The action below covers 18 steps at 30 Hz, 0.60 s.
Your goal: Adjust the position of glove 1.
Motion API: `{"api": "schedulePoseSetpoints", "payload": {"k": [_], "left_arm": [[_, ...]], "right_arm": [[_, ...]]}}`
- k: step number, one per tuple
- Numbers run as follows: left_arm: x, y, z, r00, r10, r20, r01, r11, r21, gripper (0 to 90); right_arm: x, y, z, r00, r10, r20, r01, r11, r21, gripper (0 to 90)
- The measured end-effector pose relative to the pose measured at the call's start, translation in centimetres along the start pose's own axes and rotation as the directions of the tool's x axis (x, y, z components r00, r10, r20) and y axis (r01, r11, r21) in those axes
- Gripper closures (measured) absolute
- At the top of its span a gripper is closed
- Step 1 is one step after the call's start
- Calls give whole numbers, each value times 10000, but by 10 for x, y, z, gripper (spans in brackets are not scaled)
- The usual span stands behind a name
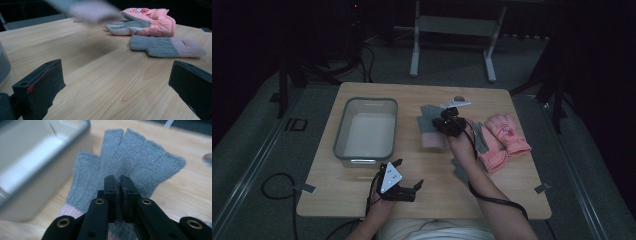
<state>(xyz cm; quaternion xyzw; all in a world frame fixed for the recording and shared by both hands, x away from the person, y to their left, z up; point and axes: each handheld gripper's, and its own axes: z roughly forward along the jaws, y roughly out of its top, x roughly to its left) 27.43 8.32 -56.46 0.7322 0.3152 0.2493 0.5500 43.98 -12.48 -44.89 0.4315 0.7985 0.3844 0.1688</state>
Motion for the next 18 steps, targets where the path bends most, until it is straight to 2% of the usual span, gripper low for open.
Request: {"api": "schedulePoseSetpoints", "payload": {"k": [1,2,4,5,8,11,15,18], "left_arm": [[0,0,0,10000,0,0,0,10000,0,0],[0,0,0,10000,16,-2,-16,10000,36,0],[0,0,0,10000,29,-14,-29,10000,35,0],[0,0,0,10000,1,-12,-1,10000,22,0],[1,0,0,10000,-68,-45,68,10000,-34,0],[1,0,-1,10000,-48,-62,48,10000,-70,0],[1,0,-1,10000,-30,-59,30,10000,-74,0],[1,0,-1,10000,-31,-67,30,10000,-76,0]], "right_arm": [[0,0,0,10000,0,0,0,10000,0,848],[10,1,-20,10000,9,30,-8,9992,-388,848],[18,0,-37,9998,195,-63,-199,9967,-783,848],[18,0,-37,9998,195,-63,-199,9967,-783,848],[29,-10,-57,9994,359,-2,-357,9928,-1146,847],[34,-25,-60,9992,379,116,-363,9931,-1112,848],[33,-51,-53,9973,713,195,-695,9943,-813,847],[31,-69,-43,9933,1145,166,-1136,9924,-481,848]]}}
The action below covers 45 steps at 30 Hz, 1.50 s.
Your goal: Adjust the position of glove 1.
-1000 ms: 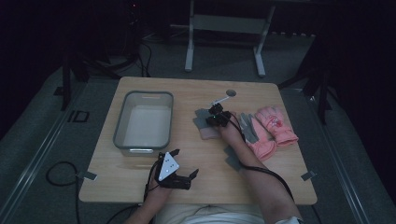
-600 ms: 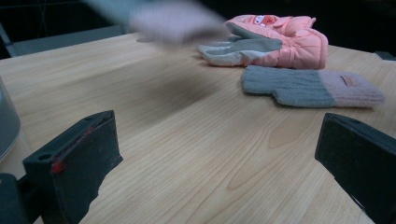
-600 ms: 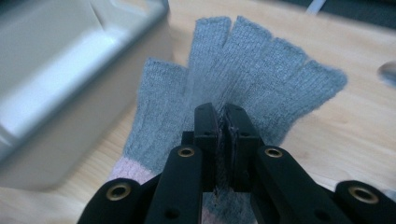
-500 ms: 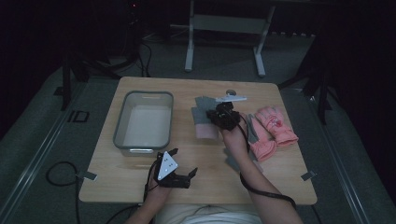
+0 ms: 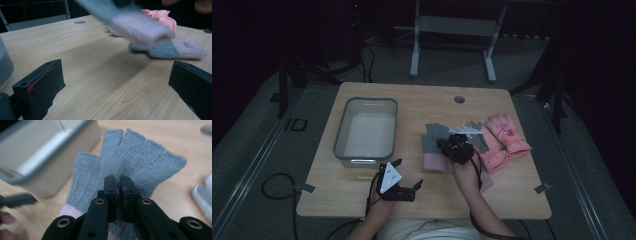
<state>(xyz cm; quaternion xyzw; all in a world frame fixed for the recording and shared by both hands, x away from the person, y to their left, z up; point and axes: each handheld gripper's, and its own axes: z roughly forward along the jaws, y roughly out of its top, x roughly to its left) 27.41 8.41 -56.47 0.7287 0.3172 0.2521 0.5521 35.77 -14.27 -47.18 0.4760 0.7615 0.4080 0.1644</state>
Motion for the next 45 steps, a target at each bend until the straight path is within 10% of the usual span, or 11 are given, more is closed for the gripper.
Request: {"api": "schedulePoseSetpoints", "payload": {"k": [18,27,37,45], "left_arm": [[1,0,0,9999,-106,-51,105,9999,-76,0],[1,0,1,10000,-74,-25,74,10000,-57,0],[1,0,1,10000,-24,4,24,10000,-56,0],[1,0,1,10000,29,-23,-29,10000,-53,0]], "right_arm": [[8,-55,49,9998,103,178,-129,9882,1527,830],[6,-57,52,9998,156,143,-176,9883,1518,653],[-16,-23,22,9920,-1204,-379,1232,9890,818,631],[-59,-12,-5,9573,-2616,-1232,2734,9576,911,653]]}}
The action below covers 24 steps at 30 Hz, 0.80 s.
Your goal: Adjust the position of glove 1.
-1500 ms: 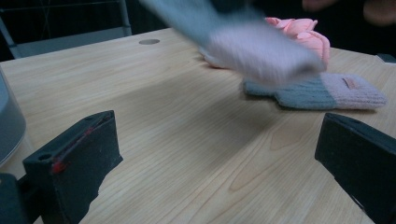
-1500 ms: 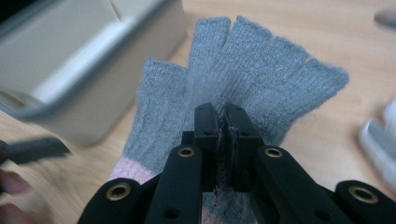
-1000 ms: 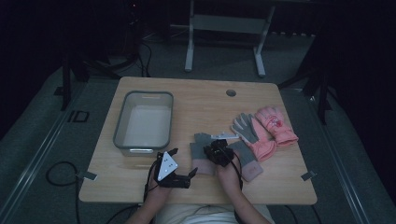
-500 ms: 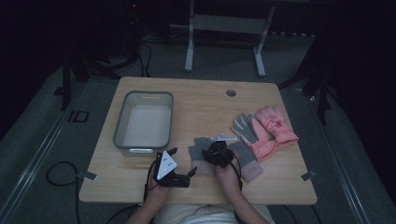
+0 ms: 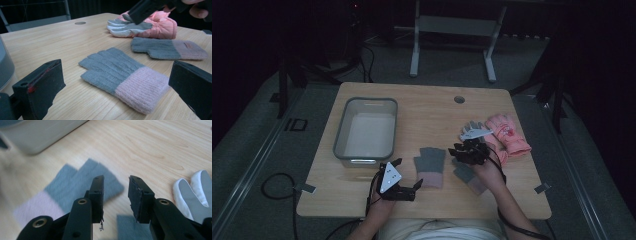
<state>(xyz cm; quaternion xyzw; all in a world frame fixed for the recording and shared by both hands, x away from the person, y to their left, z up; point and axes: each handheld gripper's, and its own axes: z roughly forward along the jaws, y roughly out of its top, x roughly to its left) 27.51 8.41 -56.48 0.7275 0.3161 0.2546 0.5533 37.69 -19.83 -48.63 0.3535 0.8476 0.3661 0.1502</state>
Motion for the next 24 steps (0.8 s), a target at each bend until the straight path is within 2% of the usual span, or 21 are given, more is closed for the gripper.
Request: {"api": "schedulePoseSetpoints", "payload": {"k": [2,5,6,12,16,17,20,21,24], "left_arm": [[0,0,0,10000,18,-2,-18,10000,11,0],[-1,0,0,10000,37,-15,-37,10000,26,0],[-1,0,0,10000,38,-17,-38,10000,27,0],[-1,0,1,10000,67,-34,-67,10000,50,0],[-1,0,1,10000,86,-40,-86,9999,58,0],[-2,0,1,10000,91,-37,-90,9999,56,0],[-1,0,1,9999,97,-28,-96,9999,60,0],[-1,0,1,9999,97,-28,-96,9999,60,0],[-2,0,1,10000,77,-17,-77,10000,53,0]], "right_arm": [[-6,-8,-5,9993,-349,-158,352,9992,178,652],[-9,-13,-7,9986,-492,-187,497,9984,258,652],[-17,-25,-11,9964,-749,-394,768,9959,487,652],[-35,-49,-15,9944,-877,-591,940,9889,1147,633],[-38,-58,-13,9934,-967,-610,1047,9838,1458,621],[-39,-63,-9,9917,-1094,-675,1195,9782,1698,616],[-41,-68,-3,9930,-982,-658,1097,9732,2021,610],[-42,-69,-2,9933,-897,-727,1025,9749,1977,612],[-43,-68,-1,9942,-742,-780,890,9739,2089,676]]}}
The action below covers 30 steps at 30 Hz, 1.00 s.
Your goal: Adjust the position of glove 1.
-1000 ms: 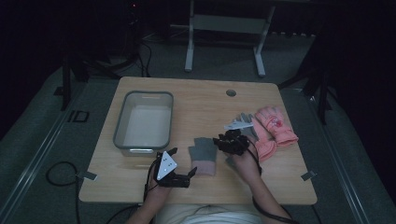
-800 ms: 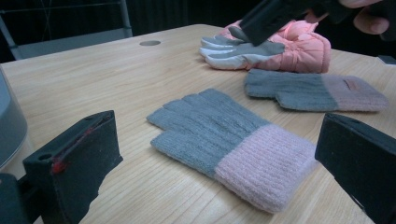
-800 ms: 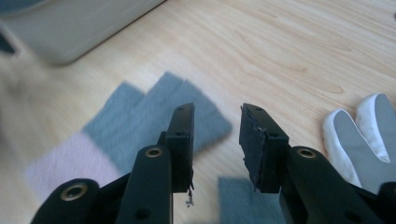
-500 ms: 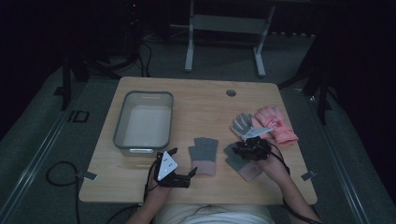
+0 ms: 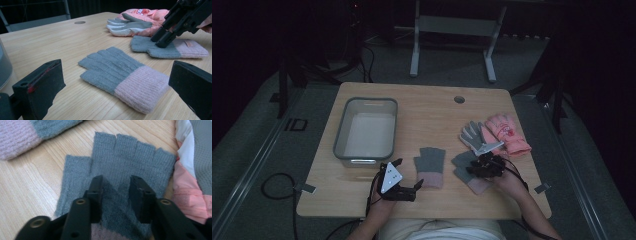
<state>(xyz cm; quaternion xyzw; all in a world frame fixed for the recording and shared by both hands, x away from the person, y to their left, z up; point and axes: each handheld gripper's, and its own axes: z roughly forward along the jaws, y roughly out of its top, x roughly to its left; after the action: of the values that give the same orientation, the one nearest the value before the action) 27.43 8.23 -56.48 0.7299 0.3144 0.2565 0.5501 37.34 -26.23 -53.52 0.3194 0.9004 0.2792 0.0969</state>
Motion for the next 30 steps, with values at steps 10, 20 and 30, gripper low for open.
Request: {"api": "schedulePoseSetpoints", "payload": {"k": [10,20,30], "left_arm": [[0,0,1,10000,-18,12,18,10000,76,0],[0,0,1,10000,26,-12,-26,10000,43,0],[-1,0,1,10000,71,6,-71,10000,55,0]], "right_arm": [[12,2,-1,9959,521,745,-524,9986,20,844],[55,22,-45,9805,1712,961,-1493,9682,-2005,852],[72,6,-60,9081,3999,1239,-3548,8922,-2794,851]]}}
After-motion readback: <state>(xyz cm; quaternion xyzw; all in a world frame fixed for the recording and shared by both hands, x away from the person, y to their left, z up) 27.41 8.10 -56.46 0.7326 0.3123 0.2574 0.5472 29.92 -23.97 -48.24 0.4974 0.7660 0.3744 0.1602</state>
